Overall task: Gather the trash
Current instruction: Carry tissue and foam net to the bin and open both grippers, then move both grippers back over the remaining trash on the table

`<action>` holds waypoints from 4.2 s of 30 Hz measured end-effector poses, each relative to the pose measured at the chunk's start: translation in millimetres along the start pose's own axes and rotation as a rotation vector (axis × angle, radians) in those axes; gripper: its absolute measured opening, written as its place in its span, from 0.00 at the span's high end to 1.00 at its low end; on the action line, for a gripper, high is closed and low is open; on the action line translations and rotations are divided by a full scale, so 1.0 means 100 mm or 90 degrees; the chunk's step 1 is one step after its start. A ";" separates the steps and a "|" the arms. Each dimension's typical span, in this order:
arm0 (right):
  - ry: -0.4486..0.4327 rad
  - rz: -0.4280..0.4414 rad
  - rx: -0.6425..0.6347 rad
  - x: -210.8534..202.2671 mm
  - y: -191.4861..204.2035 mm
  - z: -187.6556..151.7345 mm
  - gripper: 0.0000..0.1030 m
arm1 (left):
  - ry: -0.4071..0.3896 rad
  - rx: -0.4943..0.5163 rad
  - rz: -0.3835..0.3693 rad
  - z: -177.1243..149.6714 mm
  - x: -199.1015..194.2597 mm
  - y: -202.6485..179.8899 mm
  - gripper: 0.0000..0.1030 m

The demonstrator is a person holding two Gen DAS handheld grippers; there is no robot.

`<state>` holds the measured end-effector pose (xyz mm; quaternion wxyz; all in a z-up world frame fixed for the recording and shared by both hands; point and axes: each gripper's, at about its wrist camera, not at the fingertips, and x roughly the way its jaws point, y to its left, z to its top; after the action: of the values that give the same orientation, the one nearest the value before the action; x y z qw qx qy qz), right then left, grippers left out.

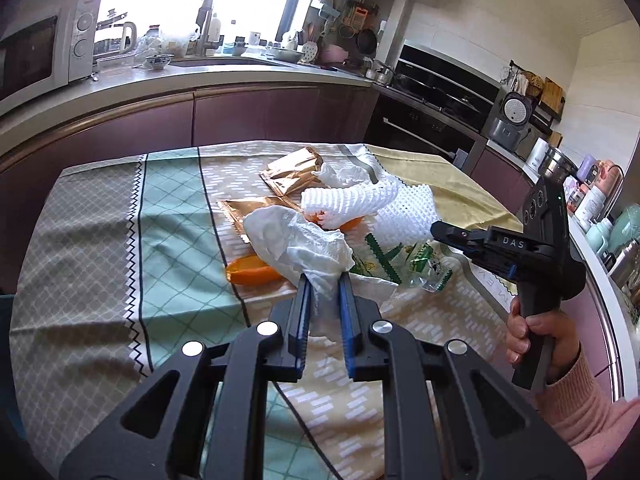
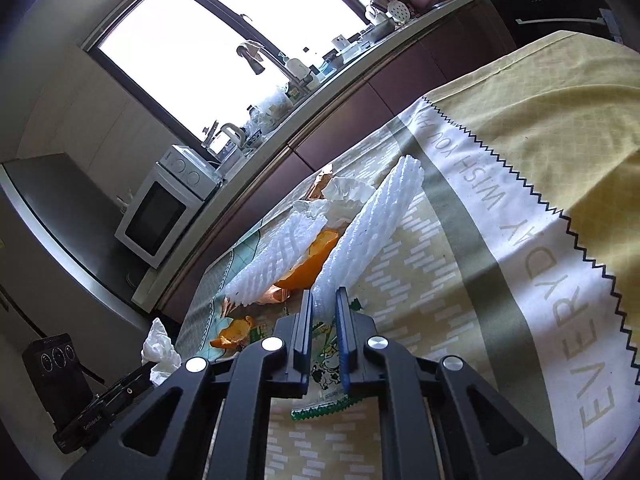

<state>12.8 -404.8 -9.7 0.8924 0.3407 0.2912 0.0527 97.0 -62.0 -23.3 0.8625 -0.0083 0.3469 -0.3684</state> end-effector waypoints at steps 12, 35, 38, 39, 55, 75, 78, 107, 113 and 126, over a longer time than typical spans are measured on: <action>-0.060 0.014 -0.092 -0.40 0.54 -0.02 0.91 | -0.053 -0.029 0.071 -0.09 -0.67 0.53 0.86; 0.244 0.298 -0.381 1.27 2.98 -1.02 0.91 | -0.071 -0.187 0.338 -0.73 -1.97 2.53 0.86; 0.287 0.301 -0.400 1.53 3.20 -1.22 0.91 | -0.057 -0.201 0.350 -0.81 -1.96 2.70 0.86; 0.301 0.301 -0.407 1.61 3.26 -1.29 0.91 | -0.051 -0.204 0.355 -0.83 -1.95 2.74 0.86; 0.433 0.240 -0.465 2.43 3.63 -1.85 0.89 | 0.028 -0.234 0.378 -0.99 -1.54 3.25 0.83; 0.447 0.230 -0.434 2.54 3.49 -1.95 0.67 | 0.036 -0.260 0.385 -1.03 -1.36 3.37 0.75; 0.433 0.240 -0.428 2.41 3.42 -1.89 0.66 | 0.016 -0.248 0.387 -0.96 -1.41 3.27 0.75; 0.134 0.060 -0.252 0.47 1.54 -0.64 0.57 | -0.037 -0.042 0.164 -0.31 -0.82 1.21 0.62; 0.061 -0.042 -0.188 0.04 0.85 -0.36 0.57 | 0.000 -0.019 0.107 -0.19 -0.35 0.87 0.62; 0.043 -0.103 -0.121 -0.07 0.15 -0.20 0.52 | 0.059 -0.022 0.092 0.10 0.46 0.59 0.55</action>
<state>-2.1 -384.0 -9.0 0.9116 0.2282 0.3413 0.0193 162.7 -51.0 -59.0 0.8694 0.0188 0.3928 -0.2992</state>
